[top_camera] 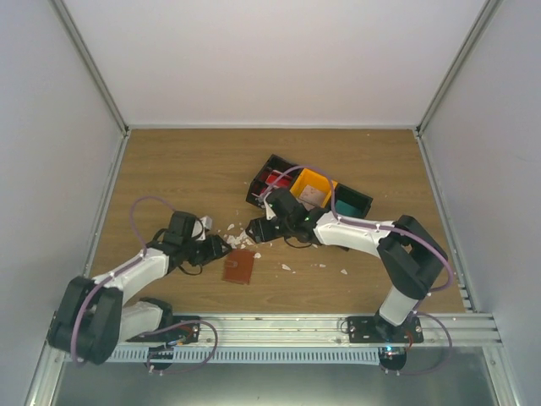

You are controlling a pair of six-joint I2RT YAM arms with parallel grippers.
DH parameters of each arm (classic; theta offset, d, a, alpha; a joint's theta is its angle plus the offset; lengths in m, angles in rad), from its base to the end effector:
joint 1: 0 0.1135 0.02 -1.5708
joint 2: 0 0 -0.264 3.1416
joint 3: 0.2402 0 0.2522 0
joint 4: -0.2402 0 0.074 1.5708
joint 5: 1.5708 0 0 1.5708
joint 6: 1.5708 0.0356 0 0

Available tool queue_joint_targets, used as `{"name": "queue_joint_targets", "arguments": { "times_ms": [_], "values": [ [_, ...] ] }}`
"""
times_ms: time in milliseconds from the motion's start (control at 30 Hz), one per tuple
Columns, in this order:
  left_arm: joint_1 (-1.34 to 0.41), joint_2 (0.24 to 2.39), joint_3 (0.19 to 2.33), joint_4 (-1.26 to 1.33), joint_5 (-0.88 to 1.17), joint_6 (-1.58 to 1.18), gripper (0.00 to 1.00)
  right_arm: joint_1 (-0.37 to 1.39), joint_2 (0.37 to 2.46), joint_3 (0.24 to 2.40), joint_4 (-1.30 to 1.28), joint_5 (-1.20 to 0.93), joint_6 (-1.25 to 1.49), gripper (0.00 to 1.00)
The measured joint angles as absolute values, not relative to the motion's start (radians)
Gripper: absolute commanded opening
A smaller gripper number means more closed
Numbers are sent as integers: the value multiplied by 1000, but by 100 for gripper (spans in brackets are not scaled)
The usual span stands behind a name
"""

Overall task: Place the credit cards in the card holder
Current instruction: Move the card holder to the center of the board.

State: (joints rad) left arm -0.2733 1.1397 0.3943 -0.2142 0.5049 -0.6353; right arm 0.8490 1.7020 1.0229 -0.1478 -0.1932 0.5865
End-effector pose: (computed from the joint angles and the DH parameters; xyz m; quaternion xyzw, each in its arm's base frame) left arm 0.1790 -0.0681 0.1452 -0.0923 0.9219 -0.3419 0.1572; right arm 0.2305 0.2722 0.1879 -0.1561 0.9147 0.3056 0.2134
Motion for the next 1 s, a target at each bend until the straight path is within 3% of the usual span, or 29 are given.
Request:
{"name": "queue_joint_targets", "arguments": {
  "times_ms": [333,567,667,767,1000],
  "values": [
    [-406,1370,477,-133,539,-606,36,840,1670,925,-131,-121,661,65],
    [-519,1444,526,-54,609,-590,41,795,1569,855,-139,-106,667,64],
    [-542,1480,525,-8,662,-588,42,780,1554,847,-139,-148,635,55],
    [-546,1477,525,4,684,-585,46,776,1568,847,-133,-217,595,46],
    [-535,1307,523,-80,559,-596,42,795,1711,917,-118,-318,540,46]
  ]
}}
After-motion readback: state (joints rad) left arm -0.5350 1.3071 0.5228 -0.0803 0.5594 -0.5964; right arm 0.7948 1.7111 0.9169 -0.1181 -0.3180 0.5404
